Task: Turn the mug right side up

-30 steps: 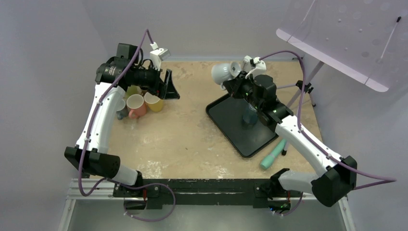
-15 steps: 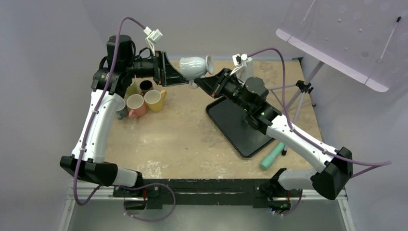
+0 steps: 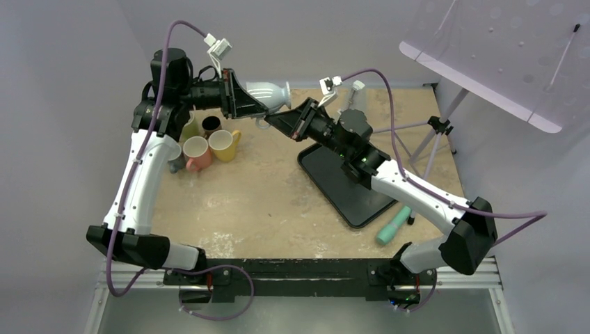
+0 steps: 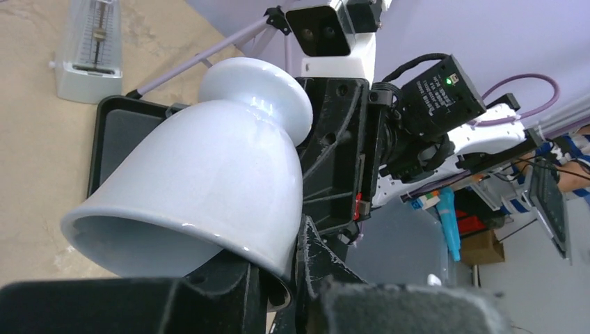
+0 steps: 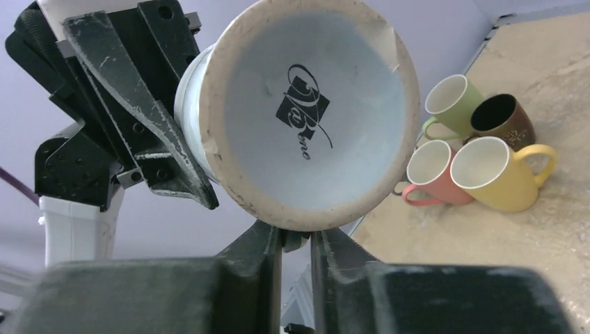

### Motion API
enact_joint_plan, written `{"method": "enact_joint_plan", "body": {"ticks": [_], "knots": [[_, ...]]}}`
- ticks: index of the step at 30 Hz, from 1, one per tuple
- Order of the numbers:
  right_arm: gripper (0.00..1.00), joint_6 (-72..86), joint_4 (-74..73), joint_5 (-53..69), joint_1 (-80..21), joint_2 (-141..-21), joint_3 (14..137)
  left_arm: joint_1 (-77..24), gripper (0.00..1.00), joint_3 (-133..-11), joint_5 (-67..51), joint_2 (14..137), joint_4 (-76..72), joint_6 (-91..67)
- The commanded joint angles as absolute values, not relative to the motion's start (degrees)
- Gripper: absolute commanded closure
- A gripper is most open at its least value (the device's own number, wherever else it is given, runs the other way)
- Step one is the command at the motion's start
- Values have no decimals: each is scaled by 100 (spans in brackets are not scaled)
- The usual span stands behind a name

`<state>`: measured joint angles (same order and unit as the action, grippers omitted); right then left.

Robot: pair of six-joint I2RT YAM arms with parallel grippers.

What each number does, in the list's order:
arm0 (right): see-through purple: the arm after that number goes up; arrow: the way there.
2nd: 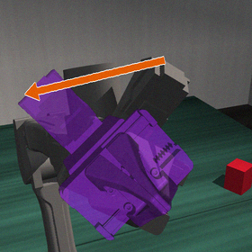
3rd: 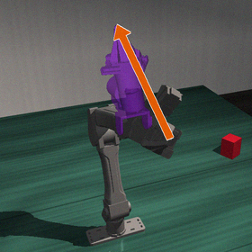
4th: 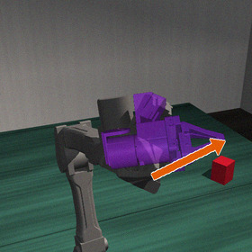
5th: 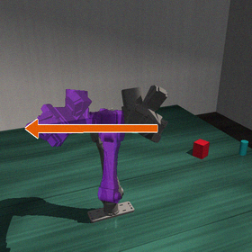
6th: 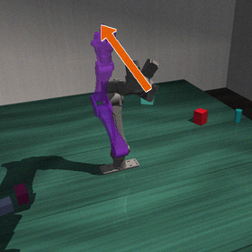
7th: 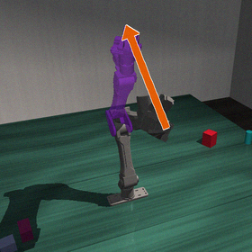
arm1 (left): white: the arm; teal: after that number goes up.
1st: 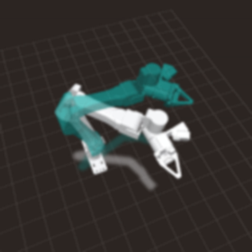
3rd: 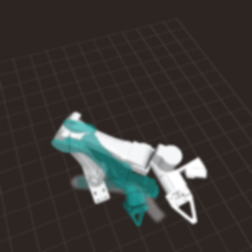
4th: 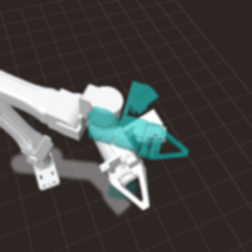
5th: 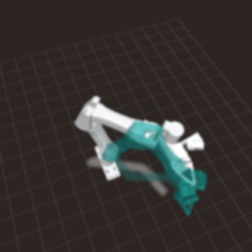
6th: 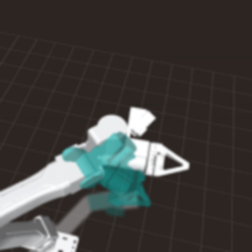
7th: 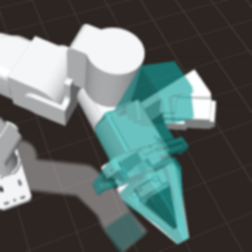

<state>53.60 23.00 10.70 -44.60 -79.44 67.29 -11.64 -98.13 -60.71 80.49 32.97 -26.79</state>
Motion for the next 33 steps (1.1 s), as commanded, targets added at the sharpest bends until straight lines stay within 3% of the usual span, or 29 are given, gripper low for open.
{"method": "enact_joint_plan", "body": {"ticks": [1,5,8,15,21,26,33], "knots": [[74,5069,2395,1317,-4605,-7898,7075,-1215,100,-9937,-5532,8001,4060,-1914],[33,4520,1222,1100,-4605,-7823,7163,-1206,100,-10477,-3638,8139,5710,-128],[17,4153,496,975,-4605,-7665,7054,-1196,100,-10526,-2532,8240,6457,1108],[7,3304,-1667,-831,-4536,-7413,7213,-1204,100,-9365,-1510,8338,7666,3024],[2,2788,-3065,-2288,-3894,-7411,7327,-1204,100,-7694,-394,8165,6674,3408],[1,2367,-3070,-2347,-2915,-7192,6954,-1195,100,-7023,334,8465,5687,3562],[1,2048,-2670,-2051,-1933,-7125,6630,-1195,100,-7078,632,9286,5249,3704]]}}
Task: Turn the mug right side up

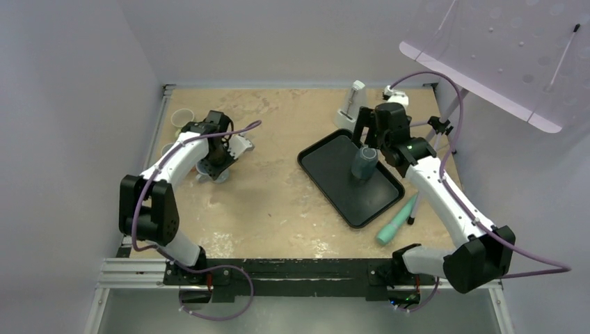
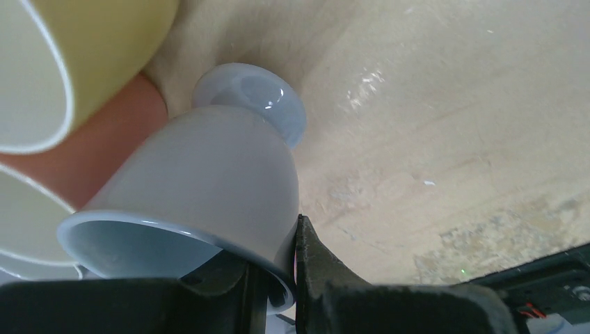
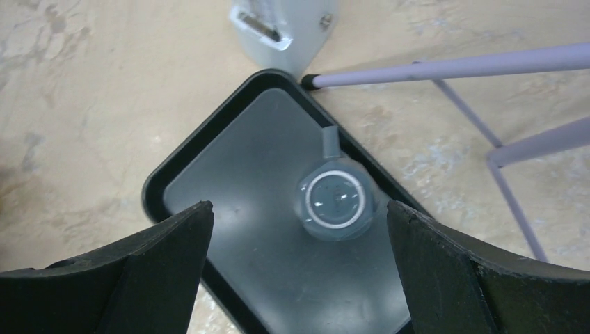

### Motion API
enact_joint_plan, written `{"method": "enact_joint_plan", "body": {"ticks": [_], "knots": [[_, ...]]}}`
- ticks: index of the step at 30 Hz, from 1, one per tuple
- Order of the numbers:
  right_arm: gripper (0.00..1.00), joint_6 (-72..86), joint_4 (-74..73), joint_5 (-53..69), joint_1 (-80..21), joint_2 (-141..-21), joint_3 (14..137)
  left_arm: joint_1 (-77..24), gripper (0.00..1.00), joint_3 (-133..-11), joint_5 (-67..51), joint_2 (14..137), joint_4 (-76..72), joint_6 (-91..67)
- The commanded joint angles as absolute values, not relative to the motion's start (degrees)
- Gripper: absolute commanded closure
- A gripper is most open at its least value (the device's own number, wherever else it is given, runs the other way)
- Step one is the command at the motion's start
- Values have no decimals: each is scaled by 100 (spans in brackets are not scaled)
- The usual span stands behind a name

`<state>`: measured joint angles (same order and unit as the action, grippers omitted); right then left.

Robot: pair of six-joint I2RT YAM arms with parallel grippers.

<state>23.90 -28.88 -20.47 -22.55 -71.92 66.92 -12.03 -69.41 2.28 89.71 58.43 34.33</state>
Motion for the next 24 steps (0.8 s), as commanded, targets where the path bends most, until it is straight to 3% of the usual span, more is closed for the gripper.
{"method": "enact_joint_plan", "body": {"ticks": [1,9,14,17,24], "knots": [[1,2021,-2626,-1990,-1857,-7175,6620,-1200,100,-7088,637,9369,5233,3715],[1,1865,-2477,-1775,-1574,-7969,6841,-1191,85,-7199,698,9895,5160,3716],[3,1910,-2585,-1628,-1560,-8446,6793,-1195,62,-7317,503,9822,5460,3653],[10,1850,-2818,-1700,-1561,-8667,6739,-1195,55,-7433,273,9557,5733,3639],[32,1574,-2956,-961,-1757,-8913,6456,-1195,50,-7838,-368,9046,6381,3565]]}}
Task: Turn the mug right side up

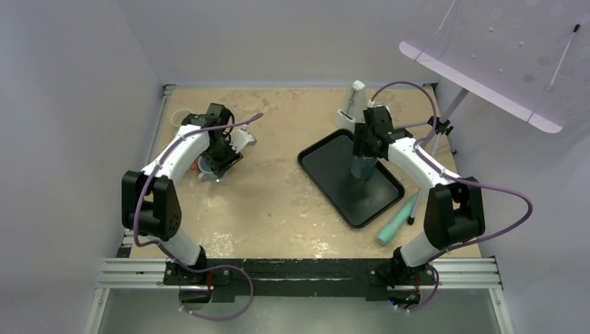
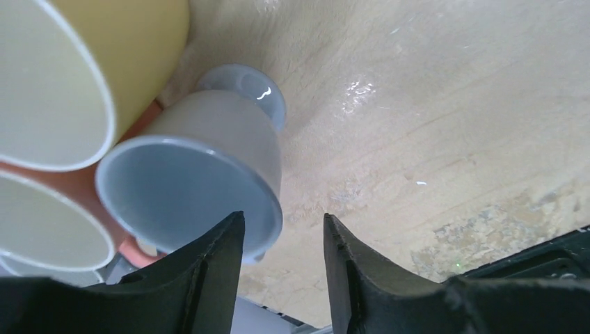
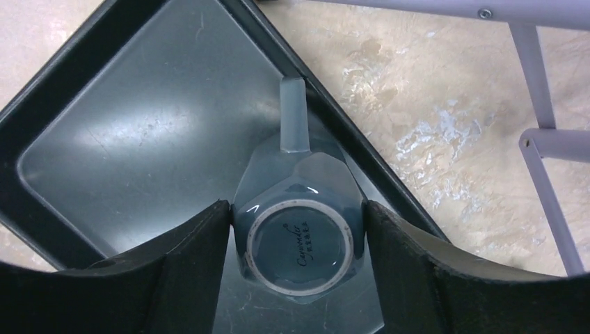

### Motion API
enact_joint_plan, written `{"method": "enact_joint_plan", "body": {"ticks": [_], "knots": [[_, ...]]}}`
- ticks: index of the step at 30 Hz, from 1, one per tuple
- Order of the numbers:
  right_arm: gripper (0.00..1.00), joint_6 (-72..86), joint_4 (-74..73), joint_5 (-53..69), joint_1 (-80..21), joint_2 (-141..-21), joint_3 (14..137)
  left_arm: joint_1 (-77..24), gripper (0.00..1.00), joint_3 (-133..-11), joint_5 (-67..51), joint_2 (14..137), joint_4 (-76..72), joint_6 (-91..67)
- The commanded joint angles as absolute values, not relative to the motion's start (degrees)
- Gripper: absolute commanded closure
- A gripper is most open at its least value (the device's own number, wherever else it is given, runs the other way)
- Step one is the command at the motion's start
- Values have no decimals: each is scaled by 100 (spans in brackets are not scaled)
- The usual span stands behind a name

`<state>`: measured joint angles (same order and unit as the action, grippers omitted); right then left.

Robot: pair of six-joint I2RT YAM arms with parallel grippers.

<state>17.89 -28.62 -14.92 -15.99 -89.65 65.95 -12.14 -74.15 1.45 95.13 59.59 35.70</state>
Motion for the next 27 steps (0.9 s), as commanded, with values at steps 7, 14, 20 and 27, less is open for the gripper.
{"method": "enact_joint_plan", "body": {"ticks": [7,14,20,27], "knots": [[40,1538,-3608,-765,-2858,-9118,6561,-1195,48,-8118,-689,8846,6764,3491],[24,1013,-4593,-93,-3227,-8984,6629,-1195,46,-8066,-938,8517,6897,3472],[4,556,-5123,-16,-3272,-9093,7845,-1193,43,-8060,-1140,8437,6920,3450],[1,233,-5492,-82,-3234,-10432,9457,-1189,42,-8010,-1199,8425,6943,3417]]}}
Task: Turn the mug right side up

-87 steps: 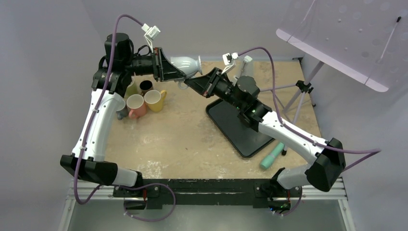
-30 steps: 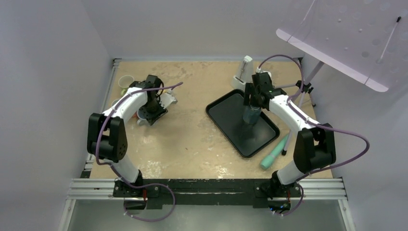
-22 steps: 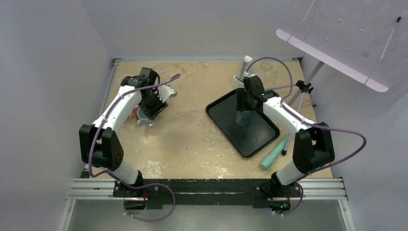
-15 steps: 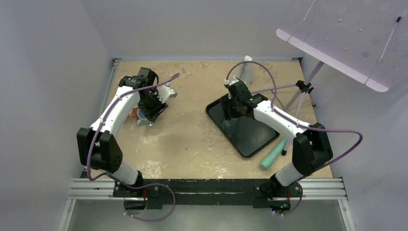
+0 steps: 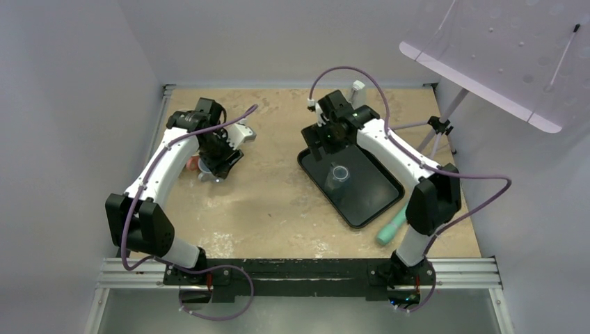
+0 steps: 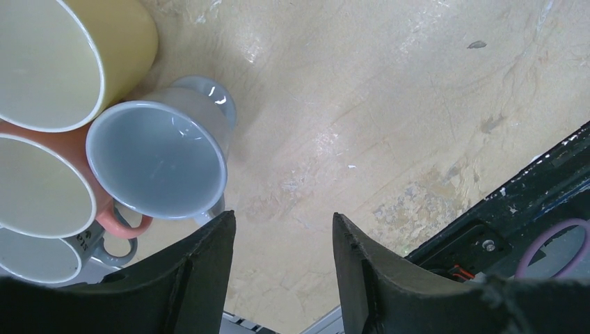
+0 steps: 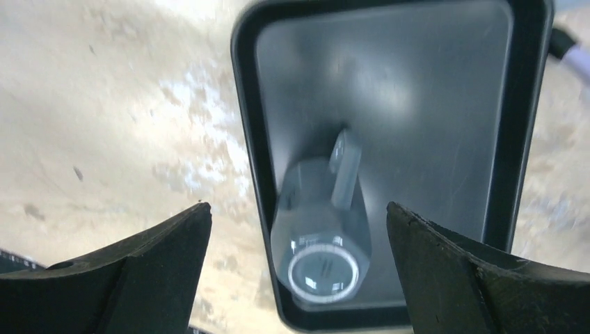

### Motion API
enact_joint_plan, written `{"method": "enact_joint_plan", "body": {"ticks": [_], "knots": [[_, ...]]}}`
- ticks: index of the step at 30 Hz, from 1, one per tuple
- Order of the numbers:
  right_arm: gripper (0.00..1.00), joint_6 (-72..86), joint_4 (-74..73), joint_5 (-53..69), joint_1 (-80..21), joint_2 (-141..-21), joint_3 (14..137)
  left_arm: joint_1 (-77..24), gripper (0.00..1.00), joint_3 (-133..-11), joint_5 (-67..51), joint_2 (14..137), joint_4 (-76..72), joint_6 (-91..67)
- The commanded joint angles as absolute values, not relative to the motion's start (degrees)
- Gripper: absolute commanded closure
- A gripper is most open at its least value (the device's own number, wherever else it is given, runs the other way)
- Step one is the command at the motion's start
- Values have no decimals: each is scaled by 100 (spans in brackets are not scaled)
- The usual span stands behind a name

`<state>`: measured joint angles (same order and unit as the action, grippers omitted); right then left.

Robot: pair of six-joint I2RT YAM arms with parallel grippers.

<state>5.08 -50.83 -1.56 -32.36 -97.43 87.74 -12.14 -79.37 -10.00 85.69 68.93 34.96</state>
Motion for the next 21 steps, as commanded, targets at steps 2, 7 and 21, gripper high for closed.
{"method": "enact_joint_plan", "body": {"ticks": [2,7,21], "knots": [[1,394,-5839,-172,-3161,-10949,9772,-1189,42,-7962,-1196,8351,6935,3417],[11,700,-5906,-72,-2787,-11608,9947,-1194,42,-7781,-1165,8210,6884,3369],[99,304,-6237,343,-2637,-12254,9867,-1202,42,-7697,-1094,8209,6854,3410]]}}
